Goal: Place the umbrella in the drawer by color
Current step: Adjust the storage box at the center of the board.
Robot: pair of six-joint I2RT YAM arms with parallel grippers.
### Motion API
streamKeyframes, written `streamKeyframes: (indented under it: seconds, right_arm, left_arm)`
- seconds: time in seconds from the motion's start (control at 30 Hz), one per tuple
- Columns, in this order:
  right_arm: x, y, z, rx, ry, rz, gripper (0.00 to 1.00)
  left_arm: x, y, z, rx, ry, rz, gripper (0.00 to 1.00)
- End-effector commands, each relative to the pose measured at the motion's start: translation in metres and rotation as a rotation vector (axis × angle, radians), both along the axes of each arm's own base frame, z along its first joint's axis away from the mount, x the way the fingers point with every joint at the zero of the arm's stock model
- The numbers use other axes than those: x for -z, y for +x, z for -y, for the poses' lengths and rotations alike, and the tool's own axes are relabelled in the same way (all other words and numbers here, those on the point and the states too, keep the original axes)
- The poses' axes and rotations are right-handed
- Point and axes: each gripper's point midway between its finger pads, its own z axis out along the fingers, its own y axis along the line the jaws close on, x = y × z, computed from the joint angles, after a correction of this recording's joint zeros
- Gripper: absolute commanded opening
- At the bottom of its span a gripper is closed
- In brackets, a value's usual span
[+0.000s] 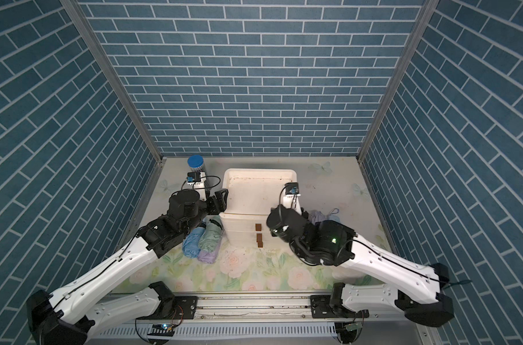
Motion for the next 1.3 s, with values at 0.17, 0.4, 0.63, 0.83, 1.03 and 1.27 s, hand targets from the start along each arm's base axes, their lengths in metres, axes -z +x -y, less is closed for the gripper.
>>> streamKeyframes:
  seconds: [0.17,0.4,0.63,0.83,1.03,1.27]
  right_arm:
    - [0.089,-0.014,-0.04,-0.039,-0.095,-0.097,0.65]
    - [0.114,0.019,-0.034,-0.001,-0.103,-0.111,0.65]
    - [0.109,0.049,-0.036,0.005,-0.064,-0.091,0.64]
    - [0.094,0.059,-0.047,-0.044,-0.021,-0.062,0.64]
    - [0.079,0.063,-0.051,-0.049,0.028,-0.038,0.65]
    - [0.075,0.072,-0.047,-0.006,0.105,-0.028,0.53]
  left_arm:
    - [0.004,-0.004,0.018,0.042,0.024,-0.012,0.61]
    - [0.02,0.002,0.025,0.026,0.079,-0.032,0.57]
    - [0.026,0.014,0.026,-0.006,0.141,-0.034,0.46]
    - [0.024,0.026,0.028,-0.027,0.21,-0.011,0.41]
    - [0.024,0.033,0.026,-0.056,0.238,-0.012,0.34]
    - [0.028,0.032,0.027,-0.049,0.229,-0.021,0.27]
